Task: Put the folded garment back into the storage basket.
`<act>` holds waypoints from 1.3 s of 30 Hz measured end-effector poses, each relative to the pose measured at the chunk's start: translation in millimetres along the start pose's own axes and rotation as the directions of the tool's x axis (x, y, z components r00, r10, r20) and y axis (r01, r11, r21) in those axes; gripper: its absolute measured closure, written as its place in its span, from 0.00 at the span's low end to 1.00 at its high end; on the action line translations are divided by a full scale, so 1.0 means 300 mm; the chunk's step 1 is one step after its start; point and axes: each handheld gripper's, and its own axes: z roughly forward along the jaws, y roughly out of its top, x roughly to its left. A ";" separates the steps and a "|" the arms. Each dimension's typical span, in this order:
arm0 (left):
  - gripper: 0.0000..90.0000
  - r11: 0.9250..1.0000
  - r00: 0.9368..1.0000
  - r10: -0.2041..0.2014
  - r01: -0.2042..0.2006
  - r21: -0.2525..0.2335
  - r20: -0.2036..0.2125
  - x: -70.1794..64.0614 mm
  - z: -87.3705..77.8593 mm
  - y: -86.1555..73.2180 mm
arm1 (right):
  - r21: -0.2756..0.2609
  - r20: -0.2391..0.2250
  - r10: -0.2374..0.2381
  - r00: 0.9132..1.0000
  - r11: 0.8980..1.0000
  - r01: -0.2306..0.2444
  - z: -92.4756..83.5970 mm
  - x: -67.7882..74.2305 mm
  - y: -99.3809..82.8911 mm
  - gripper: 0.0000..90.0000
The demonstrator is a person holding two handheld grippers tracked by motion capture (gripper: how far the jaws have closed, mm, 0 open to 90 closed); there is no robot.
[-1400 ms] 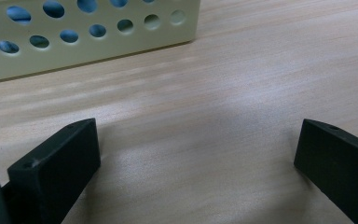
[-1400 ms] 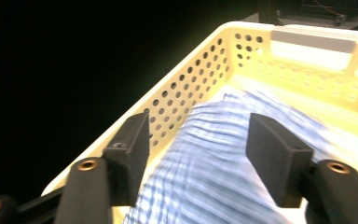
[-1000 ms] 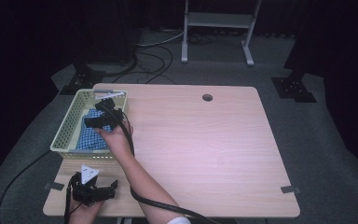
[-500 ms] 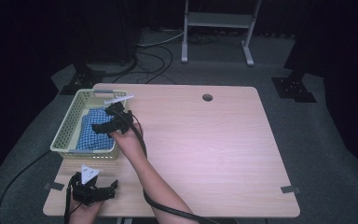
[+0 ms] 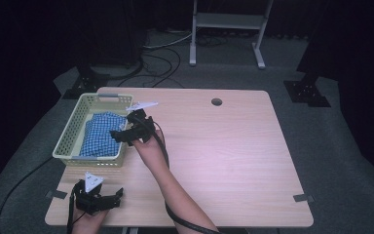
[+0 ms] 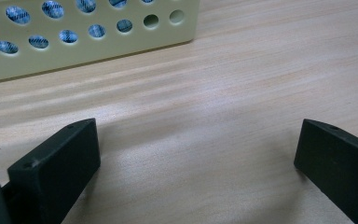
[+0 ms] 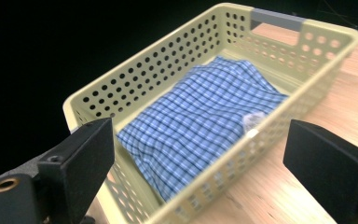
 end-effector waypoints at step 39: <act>0.00 1.000 1.000 0.003 -0.003 0.003 0.000 0.000 -0.001 0.000 | -0.054 0.174 0.058 0.983 0.997 -0.050 -0.457 -0.253 -0.230 0.10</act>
